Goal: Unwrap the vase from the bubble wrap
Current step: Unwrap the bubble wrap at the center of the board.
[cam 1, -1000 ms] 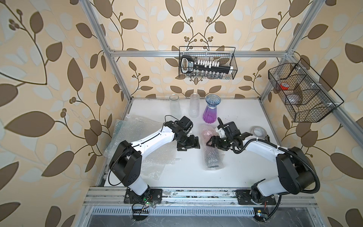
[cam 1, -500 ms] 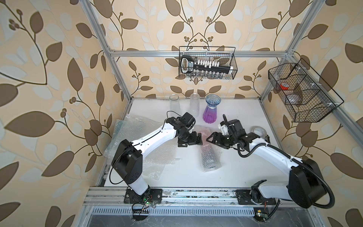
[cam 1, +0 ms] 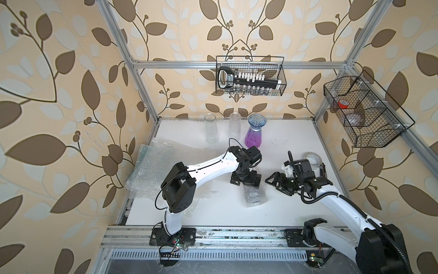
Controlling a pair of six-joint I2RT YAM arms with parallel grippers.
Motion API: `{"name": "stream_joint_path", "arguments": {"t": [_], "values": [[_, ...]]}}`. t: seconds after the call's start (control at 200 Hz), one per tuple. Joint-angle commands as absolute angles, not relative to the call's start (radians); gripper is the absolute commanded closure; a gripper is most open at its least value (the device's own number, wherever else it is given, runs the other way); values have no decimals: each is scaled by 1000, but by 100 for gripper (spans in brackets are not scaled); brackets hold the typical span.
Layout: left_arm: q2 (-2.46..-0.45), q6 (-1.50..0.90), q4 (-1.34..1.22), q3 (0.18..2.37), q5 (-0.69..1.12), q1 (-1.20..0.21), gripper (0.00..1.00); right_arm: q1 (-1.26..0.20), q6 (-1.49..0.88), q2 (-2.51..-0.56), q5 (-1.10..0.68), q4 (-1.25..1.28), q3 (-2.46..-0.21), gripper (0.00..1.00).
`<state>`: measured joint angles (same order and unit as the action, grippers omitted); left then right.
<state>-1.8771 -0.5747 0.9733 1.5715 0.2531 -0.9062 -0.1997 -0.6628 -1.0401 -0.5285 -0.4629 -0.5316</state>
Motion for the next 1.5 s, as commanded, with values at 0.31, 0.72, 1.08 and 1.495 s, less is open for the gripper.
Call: {"name": "stream_joint_path", "arguments": {"t": [0.31,0.72,1.08,1.495], "values": [[-1807,-558,976,1467,221,-902,44,-211,-527,-1016,-649,-567,-463,37],[-1799,-548,974,1477,221,-902,50,-343,-532,-1039,-636,-530,-470,41],[-1785,-542,979,1469,219,-902,51,-355,-563,-1070,-589,-454,-471,62],[-1761,-519,1020,1502,190,-906,31,-371,-544,-1081,-604,-409,-489,90]]}}
